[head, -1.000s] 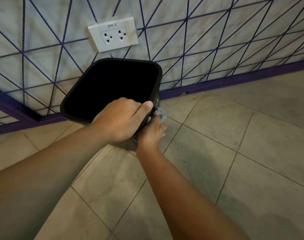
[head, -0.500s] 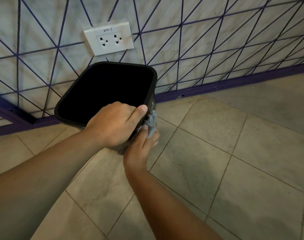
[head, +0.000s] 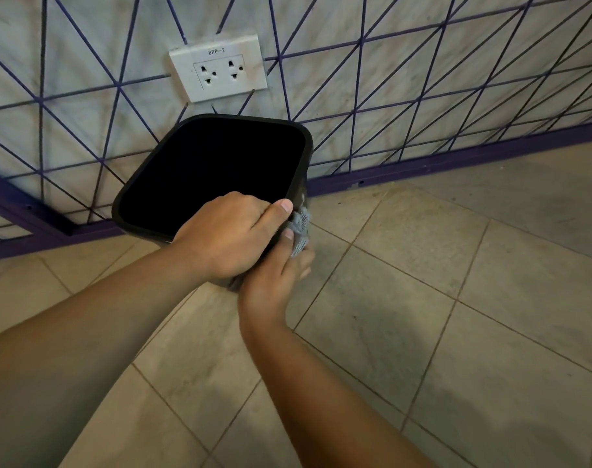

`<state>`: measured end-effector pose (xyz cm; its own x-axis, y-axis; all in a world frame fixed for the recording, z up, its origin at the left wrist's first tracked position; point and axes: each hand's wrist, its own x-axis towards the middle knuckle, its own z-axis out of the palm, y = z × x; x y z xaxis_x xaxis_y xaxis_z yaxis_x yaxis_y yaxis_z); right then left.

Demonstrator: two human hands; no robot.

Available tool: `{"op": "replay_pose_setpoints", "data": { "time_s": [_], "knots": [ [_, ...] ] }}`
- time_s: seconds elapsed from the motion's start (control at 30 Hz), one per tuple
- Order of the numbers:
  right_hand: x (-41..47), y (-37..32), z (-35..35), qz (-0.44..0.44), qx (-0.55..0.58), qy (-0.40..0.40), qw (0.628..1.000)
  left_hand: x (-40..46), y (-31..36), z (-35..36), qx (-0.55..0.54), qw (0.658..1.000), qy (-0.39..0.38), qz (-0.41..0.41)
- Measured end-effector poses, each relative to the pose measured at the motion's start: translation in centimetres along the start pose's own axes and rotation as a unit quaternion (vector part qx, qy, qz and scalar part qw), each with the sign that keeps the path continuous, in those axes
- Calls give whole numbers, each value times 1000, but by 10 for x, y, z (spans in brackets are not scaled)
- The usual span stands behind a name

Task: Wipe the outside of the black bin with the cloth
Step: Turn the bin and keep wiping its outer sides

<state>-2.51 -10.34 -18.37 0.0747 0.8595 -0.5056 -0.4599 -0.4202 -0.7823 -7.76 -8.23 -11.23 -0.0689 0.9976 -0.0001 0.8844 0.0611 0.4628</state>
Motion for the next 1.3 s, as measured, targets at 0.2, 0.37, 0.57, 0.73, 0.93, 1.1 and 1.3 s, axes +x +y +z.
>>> {"op": "replay_pose_setpoints", "data": {
  "time_s": [0.2, 0.37, 0.57, 0.73, 0.93, 1.1, 1.3],
  "knots": [
    [10, -1, 0, 46, -5, 21, 999, -1, 0, 0, -5, 1000, -4, -7],
    [16, -5, 3, 64, 10, 42, 997, 0, 2, -1, -9, 1000, -2, -9],
    [7, 3, -5, 23, -19, 2, 1000, 0, 2, -2, 1, 1000, -4, -7],
    [17, 8, -11, 10, -35, -13, 999, 1, -1, -1, -2, 1000, -17, -12],
    [20, 12, -16, 2, -65, -19, 998, 0, -1, 0, 0, 1000, -8, -3],
    [12, 18, -27, -71, -127, -61, 987, -1, 0, -2, 7, 1000, -2, -3],
    [50, 13, -48, 24, -172, -38, 984, -4, 6, -2, 23, 1000, 1, 0]
  ]
}}
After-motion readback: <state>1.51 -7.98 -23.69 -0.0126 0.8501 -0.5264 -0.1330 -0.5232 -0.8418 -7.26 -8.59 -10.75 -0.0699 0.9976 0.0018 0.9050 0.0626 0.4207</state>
